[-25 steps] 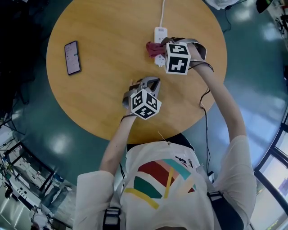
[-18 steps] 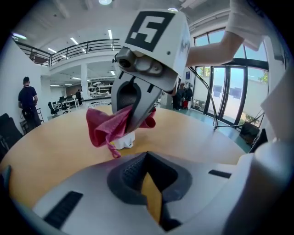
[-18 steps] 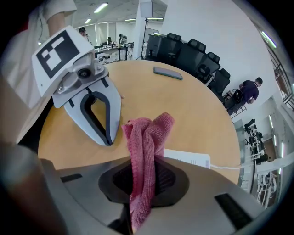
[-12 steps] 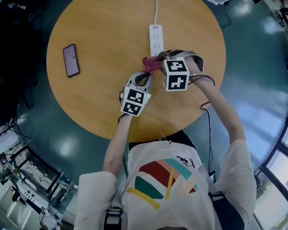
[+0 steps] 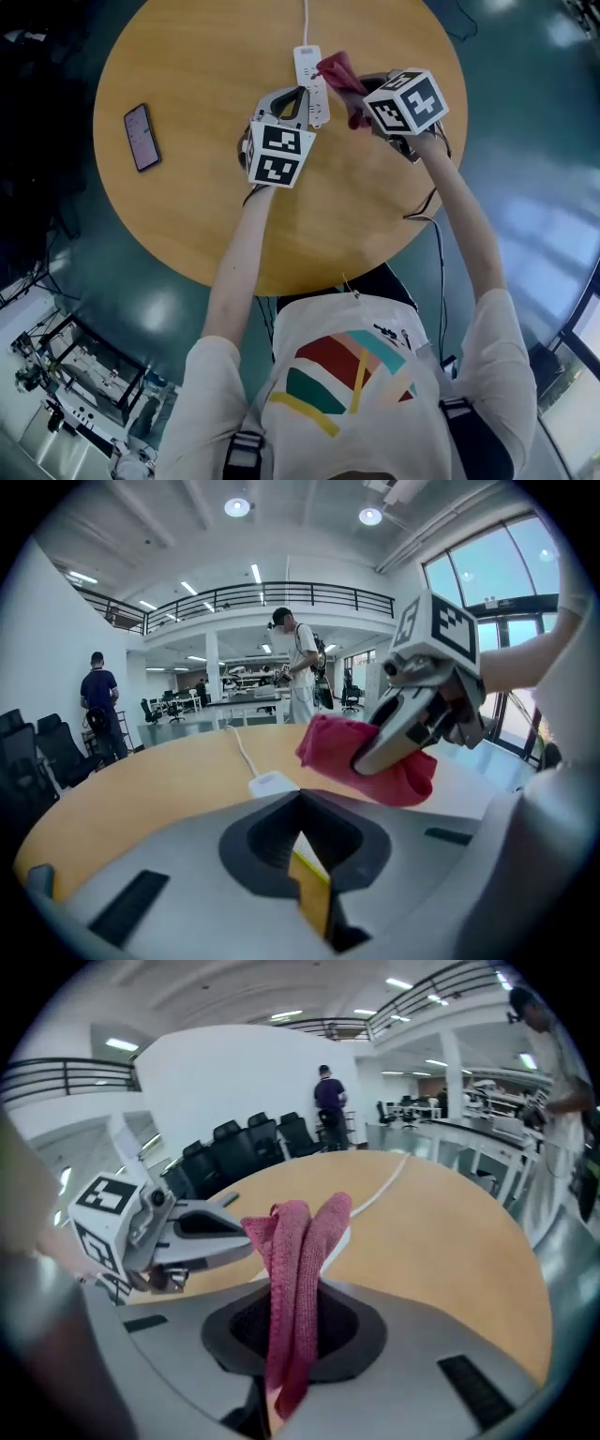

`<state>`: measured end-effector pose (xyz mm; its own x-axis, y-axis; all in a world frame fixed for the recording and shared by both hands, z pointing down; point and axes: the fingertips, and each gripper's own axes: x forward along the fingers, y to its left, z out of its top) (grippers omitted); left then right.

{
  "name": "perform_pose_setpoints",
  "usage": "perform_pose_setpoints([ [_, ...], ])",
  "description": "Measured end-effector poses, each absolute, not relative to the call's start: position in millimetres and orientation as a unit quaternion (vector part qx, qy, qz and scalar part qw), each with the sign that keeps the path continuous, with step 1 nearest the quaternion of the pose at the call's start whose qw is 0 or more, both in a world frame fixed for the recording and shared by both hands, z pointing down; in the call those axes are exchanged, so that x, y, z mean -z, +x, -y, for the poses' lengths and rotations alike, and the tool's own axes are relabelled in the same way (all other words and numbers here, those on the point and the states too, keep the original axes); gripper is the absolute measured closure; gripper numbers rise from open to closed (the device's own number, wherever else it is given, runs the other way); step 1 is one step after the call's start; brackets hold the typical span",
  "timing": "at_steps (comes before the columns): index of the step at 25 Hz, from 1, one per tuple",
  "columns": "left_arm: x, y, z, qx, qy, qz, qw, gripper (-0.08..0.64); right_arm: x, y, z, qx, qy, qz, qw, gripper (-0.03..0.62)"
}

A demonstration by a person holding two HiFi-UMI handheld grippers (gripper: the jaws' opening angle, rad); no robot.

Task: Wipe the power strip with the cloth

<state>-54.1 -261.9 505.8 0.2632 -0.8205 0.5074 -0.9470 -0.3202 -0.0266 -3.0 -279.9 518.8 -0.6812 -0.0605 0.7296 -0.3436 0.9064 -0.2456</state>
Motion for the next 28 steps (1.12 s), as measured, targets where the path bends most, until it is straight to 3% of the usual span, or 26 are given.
perform_pose_setpoints([
  [4,-522,-39,285,-0.254,0.785,0.544,0.154,0.532,-518,10,324,-0.225,0.190,0.879,0.375,0.552],
  [12,-547,-37,296,-0.287,0.777,0.534,0.170,0.532,-545,-26,375,-0.409,0.226,0.836,0.288,0.552],
  [22,-543,-32,298,-0.302,0.772,0.533,0.170,0.532,-557,-40,374,-0.480,0.195,0.810,0.276,0.554],
  [28,-548,-33,295,-0.302,0.782,0.518,0.167,0.532,-565,-27,328,-0.455,0.152,0.816,0.321,0.554],
])
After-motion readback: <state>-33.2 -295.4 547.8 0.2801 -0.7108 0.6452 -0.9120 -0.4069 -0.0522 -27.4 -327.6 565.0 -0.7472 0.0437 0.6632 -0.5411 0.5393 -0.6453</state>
